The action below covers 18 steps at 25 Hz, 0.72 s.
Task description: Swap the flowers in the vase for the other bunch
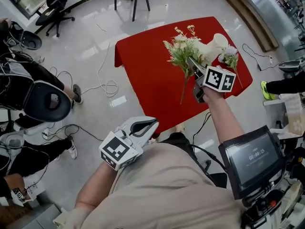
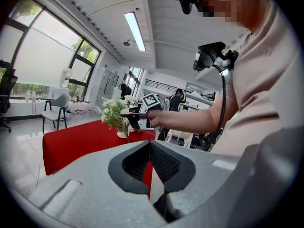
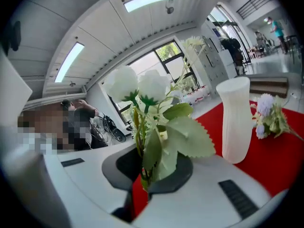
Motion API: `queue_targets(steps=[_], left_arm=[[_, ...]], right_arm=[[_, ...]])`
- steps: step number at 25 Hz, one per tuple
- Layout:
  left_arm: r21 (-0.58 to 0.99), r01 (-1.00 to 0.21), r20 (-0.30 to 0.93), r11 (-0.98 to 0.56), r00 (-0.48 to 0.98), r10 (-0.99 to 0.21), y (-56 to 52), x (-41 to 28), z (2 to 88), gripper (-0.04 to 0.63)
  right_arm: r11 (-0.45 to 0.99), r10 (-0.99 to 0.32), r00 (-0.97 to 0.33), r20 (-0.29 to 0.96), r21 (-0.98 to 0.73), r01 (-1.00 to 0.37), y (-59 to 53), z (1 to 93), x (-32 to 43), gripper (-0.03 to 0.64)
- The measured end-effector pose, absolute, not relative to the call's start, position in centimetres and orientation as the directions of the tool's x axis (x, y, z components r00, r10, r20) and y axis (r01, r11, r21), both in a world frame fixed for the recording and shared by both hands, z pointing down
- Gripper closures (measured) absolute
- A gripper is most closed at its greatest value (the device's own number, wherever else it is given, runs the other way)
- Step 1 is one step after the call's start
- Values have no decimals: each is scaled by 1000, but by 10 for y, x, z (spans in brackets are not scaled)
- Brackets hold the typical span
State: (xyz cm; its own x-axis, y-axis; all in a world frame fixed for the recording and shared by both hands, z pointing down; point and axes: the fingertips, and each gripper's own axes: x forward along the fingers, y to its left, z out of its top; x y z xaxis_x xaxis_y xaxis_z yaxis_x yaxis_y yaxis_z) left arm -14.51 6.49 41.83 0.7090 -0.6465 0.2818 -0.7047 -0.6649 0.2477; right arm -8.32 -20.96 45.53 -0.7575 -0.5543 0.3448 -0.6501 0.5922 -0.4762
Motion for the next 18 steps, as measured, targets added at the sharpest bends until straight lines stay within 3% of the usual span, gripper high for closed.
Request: queue_targets(steps=[6,18], left_arm=[[233,-656,266,-717,753,-602,62,-118,412,588],[218,-620,264,-753,781,-567,45,-76,399,588]], right_arm=[[670,-601,-775,197,-406,-622,-200,372,-54,584],[692,-703,-710,-39,-268,-670,-229,243,32,584]])
